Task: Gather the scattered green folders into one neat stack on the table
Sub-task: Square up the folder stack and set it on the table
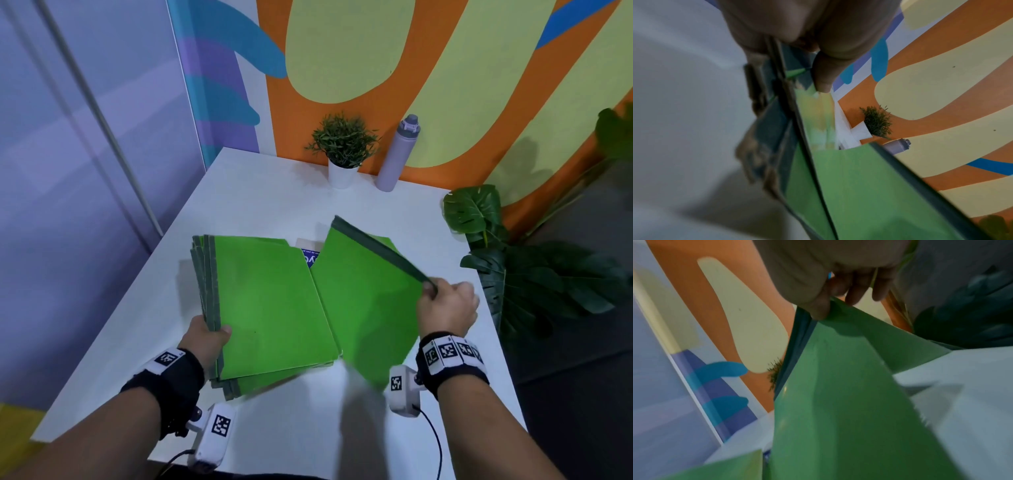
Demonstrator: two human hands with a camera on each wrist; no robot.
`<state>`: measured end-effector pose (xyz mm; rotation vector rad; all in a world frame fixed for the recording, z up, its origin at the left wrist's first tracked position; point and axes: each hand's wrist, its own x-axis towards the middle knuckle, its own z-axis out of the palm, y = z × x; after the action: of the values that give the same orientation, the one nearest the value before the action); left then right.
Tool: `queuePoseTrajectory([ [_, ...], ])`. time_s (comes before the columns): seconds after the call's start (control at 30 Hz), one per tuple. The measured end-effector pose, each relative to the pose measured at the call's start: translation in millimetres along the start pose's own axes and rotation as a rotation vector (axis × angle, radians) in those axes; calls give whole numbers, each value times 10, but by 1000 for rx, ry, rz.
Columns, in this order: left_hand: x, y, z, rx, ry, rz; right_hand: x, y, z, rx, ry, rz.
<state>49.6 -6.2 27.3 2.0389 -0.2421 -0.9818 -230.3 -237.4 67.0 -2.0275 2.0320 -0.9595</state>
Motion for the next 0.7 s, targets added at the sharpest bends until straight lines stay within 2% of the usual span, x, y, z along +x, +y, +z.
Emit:
queuePoseTrajectory([
  [0.1, 95, -124, 70, 46, -43, -84, 68, -227, -147, 319, 239, -196],
  [0.13, 107, -150, 94, 56, -58, -103, 42, -311, -174, 424, 259, -276],
  [0.2, 177, -221, 148, 42, -65, -122, -80, -460, -188, 549, 197, -438],
  [0.3, 153, -158, 218, -76, -62, -163, -450, -568, -93, 566, -30, -711],
  [0.4, 130, -53, 250, -293, -129, -219, -890, -594, 58, 539, -261, -977],
  [0.5, 163, -34, 237, -480, -164, -296, -1232, -533, 233, 464, -466, -1176],
  [0.53, 189, -47, 243, -484, -176, -306, -1305, -491, 276, 442, -536, -1205],
  [0.6, 145, -41, 259, -317, -195, -253, -1391, -382, 329, 428, -707, -1202],
  [0.7, 164, -164, 284, -133, -134, -160, -1447, -261, 351, 369, -985, -1224],
])
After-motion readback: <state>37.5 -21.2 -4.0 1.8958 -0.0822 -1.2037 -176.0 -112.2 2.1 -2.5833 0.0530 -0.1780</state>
